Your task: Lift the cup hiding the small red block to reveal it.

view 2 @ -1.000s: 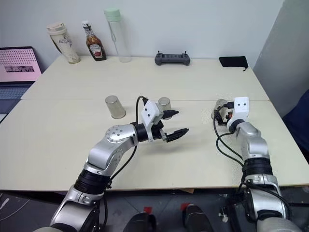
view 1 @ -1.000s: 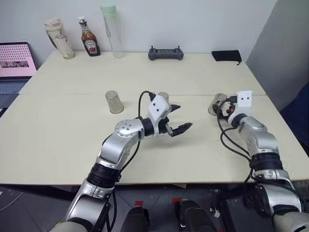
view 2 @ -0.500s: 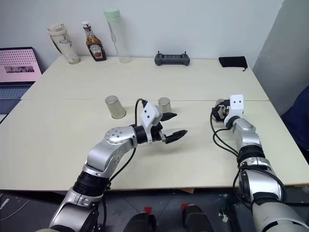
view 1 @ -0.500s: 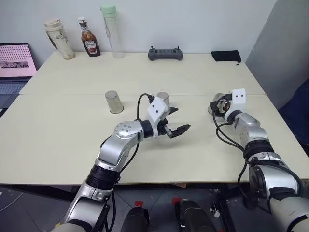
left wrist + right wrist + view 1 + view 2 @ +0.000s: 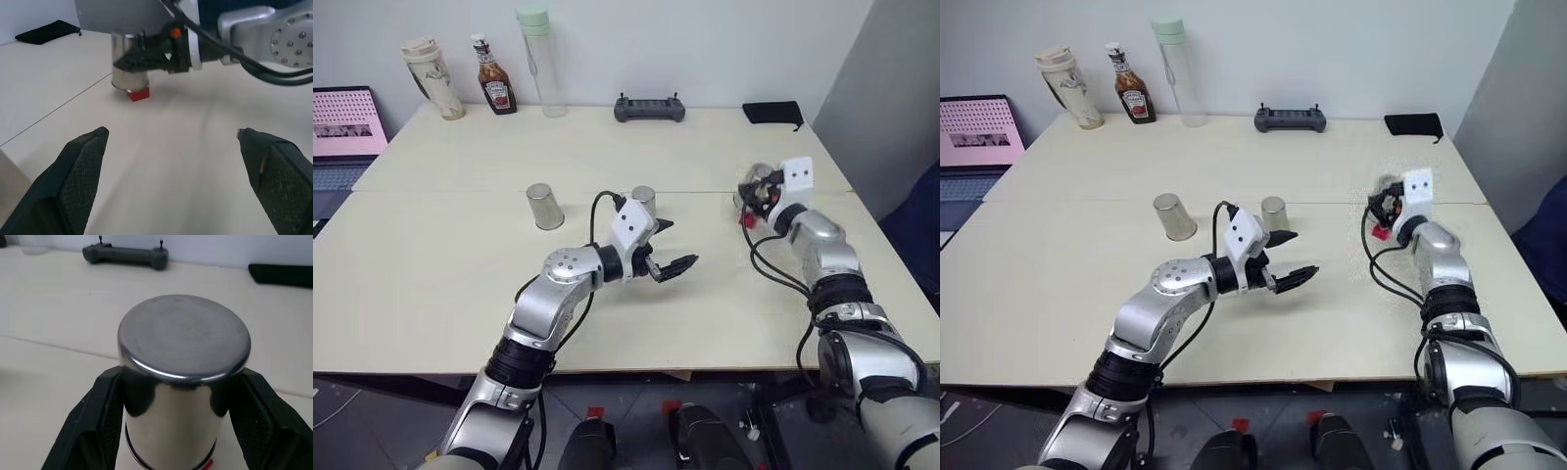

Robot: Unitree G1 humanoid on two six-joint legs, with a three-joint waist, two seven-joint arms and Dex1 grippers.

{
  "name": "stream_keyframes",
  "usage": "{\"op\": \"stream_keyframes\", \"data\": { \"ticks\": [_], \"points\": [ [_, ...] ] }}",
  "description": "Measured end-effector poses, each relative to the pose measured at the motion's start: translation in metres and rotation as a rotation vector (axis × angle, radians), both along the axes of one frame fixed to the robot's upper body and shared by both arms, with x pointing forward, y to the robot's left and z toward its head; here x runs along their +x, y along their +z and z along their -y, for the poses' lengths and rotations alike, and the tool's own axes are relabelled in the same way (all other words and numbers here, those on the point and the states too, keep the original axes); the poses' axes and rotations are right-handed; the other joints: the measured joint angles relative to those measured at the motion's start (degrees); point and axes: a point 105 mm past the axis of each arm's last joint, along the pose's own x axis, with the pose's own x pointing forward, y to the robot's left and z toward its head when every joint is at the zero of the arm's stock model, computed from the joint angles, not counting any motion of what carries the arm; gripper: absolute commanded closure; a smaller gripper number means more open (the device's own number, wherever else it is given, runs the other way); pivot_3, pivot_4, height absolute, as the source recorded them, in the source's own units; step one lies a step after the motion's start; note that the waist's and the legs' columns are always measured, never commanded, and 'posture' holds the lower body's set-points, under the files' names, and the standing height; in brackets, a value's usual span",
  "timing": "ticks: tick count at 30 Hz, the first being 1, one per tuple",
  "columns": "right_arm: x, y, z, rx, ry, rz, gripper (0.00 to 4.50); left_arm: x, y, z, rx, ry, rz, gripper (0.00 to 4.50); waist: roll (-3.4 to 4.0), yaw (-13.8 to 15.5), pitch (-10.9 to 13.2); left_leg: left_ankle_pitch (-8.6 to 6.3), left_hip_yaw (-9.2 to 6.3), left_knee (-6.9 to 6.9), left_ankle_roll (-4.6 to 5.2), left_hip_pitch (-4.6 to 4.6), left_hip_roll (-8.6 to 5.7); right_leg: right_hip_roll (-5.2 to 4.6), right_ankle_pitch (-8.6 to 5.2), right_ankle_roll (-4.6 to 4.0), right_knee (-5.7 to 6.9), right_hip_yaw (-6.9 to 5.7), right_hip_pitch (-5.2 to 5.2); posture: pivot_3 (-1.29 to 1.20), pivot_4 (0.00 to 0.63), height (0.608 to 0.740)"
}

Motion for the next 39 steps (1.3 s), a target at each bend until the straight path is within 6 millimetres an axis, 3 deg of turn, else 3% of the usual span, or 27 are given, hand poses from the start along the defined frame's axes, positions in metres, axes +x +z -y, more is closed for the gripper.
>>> {"op": "stream_keyframes", "data": {
  "ticks": [3, 8, 12, 15, 17, 19, 21, 24, 32, 39],
  "points": [
    [-0.016, 0.024, -0.003, -0.021, -0.014, 0.03, 1.84, 0.0, -0.001, 0.001, -0.002, -0.005, -0.005, 0.0, 0.01, 0.22, -0.01, 0.0, -0.02, 0.0, 0.0, -0.01, 0.0, 0.0, -0.01, 0.01, -0.01, -0.02, 0.0, 0.0, 0.15, 0.74],
    [-0.035, 0.024, 0.005, -0.026, -0.089, -0.002, 1.84, -0.002, -0.001, 0.002, 0.0, -0.02, -0.008, 0.0, 0.01, 0.41, -0.01, 0.0, 0.02, 0.04, 0.0, 0.0, -0.02, -0.02, -0.01, 0.02, -0.02, 0.0, 0.03, 0.0, 0.15, 0.74],
    [-0.05, -0.022, 0.027, -0.006, -0.224, -0.121, 1.84, -0.002, -0.003, 0.001, 0.012, -0.026, -0.007, 0.0, 0.0, 0.39, -0.05, 0.0, 0.05, 0.04, 0.0, 0.01, -0.02, -0.01, -0.02, 0.03, -0.02, 0.02, 0.02, 0.0, 0.15, 0.74],
    [-0.056, -0.048, 0.032, 0.046, -0.274, -0.199, 1.84, -0.002, -0.003, 0.001, 0.015, -0.031, -0.009, 0.0, 0.04, 0.07, -0.02, 0.0, 0.11, 0.04, 0.0, 0.01, -0.02, 0.0, -0.01, 0.03, -0.01, 0.07, -0.02, 0.0, 0.15, 0.74],
    [-0.057, -0.05, 0.033, 0.078, -0.285, -0.203, 1.84, -0.002, -0.003, 0.001, 0.014, -0.03, -0.009, 0.0, 0.04, -0.17, -0.02, 0.0, 0.11, 0.04, 0.0, 0.04, 0.0, 0.01, -0.01, 0.04, 0.0, 0.06, -0.01, 0.0, 0.15, 0.74],
    [-0.057, -0.05, 0.036, 0.106, -0.291, -0.198, 1.14, -0.001, -0.003, 0.002, 0.006, -0.021, -0.015, 0.0, 0.05, -0.11, -0.03, 0.0, 0.04, 0.04, 0.0, 0.04, 0.0, 0.03, -0.01, 0.04, 0.0, 0.0, 0.02, 0.0, 0.15, 0.74],
    [-0.055, -0.06, 0.039, 0.117, -0.296, -0.219, 0.89, 0.0, 0.001, 0.007, -0.012, -0.024, -0.023, 0.0, 0.04, -0.1, -0.03, 0.0, 0.04, 0.05, 0.0, 0.03, -0.02, 0.03, -0.01, 0.04, -0.02, 0.0, 0.04, 0.0, 0.15, 0.74],
    [-0.054, -0.076, 0.041, 0.128, -0.299, -0.268, 0.06, -0.001, 0.008, 0.012, -0.027, -0.033, -0.018, 0.0, 0.05, -0.1, -0.03, 0.0, 0.07, 0.04, 0.0, 0.03, -0.04, 0.02, -0.01, 0.04, -0.04, 0.04, 0.03, 0.0, 0.15, 0.74],
    [-0.057, -0.074, 0.048, 0.081, -0.304, -0.251, 0.06, 0.003, 0.007, 0.005, -0.03, 0.006, -0.021, 0.0, 0.05, -0.1, -0.03, 0.0, 0.03, 0.01, 0.0, 0.02, -0.02, 0.03, -0.02, 0.03, -0.03, 0.02, 0.0, 0.0, 0.15, 0.74],
    [-0.119, -0.063, 0.036, 0.058, -0.229, -0.311, 0.06, 0.006, 0.0, -0.022, 0.057, 0.059, -0.039, 0.0, 0.1, 0.27, -0.05, 0.0, -0.03, -0.02, 0.0, -0.04, 0.01, 0.02, -0.07, 0.0, -0.04, -0.03, -0.06, 0.0, 0.15, 0.74]
  ]
}}
